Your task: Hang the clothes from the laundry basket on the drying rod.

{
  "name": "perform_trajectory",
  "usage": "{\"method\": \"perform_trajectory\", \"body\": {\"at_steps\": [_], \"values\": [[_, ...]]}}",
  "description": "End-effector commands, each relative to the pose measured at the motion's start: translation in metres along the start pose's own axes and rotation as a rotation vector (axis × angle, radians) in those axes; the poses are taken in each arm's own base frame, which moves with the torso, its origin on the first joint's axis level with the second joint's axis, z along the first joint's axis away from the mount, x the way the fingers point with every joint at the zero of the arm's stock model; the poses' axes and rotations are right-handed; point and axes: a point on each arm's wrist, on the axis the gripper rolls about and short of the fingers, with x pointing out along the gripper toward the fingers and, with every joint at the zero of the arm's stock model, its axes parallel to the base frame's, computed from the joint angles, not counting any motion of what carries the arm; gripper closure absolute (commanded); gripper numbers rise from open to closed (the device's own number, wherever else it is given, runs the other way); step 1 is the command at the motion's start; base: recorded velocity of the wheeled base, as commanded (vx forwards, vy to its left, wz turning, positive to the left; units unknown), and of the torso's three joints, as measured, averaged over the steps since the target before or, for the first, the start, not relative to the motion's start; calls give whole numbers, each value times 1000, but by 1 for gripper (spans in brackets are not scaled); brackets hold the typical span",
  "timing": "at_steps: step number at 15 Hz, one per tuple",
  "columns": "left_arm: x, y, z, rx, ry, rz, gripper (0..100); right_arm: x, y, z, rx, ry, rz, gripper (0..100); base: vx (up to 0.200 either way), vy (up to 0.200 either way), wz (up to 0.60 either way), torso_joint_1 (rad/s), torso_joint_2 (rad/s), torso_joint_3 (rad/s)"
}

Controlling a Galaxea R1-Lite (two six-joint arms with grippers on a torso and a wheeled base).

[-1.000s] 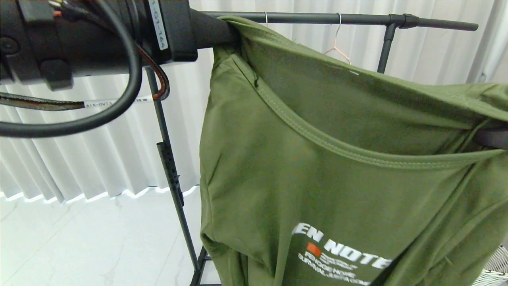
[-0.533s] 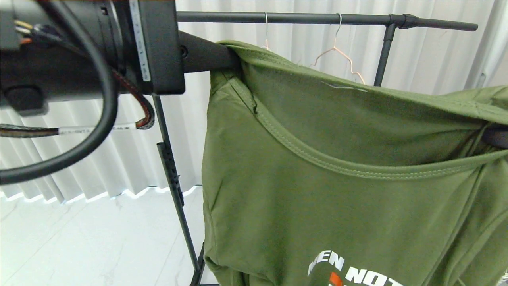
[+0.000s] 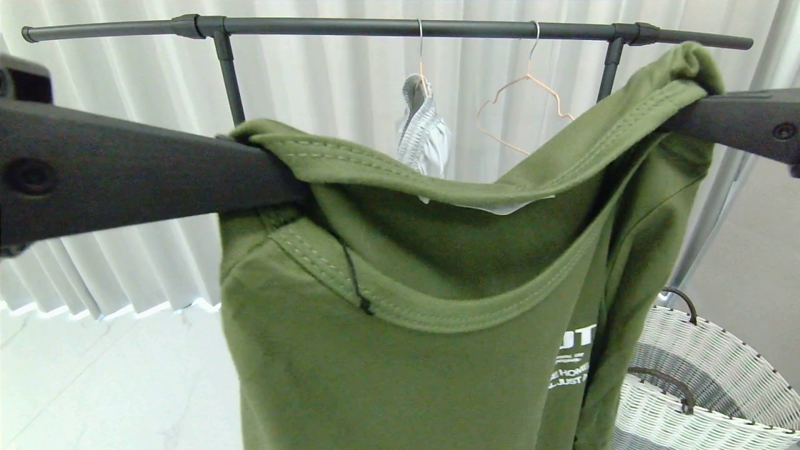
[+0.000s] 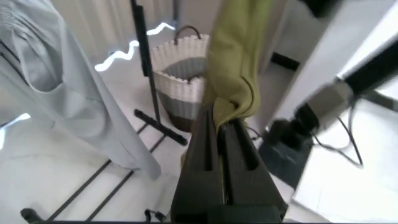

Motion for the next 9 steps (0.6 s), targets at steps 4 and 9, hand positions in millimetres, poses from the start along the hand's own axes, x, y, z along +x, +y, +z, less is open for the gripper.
{"method": "perform_trajectory", "body": {"at_steps": [4,9], "values": [[-15,-1,-1,11,-30,13,100,23,3,-10,-3,41,6,100,0,0,0,0,0,0],[8,27,15,122,-145,272,100,6,-6,-6,-1,42,-141,100,0,0,0,0,0,0]]}}
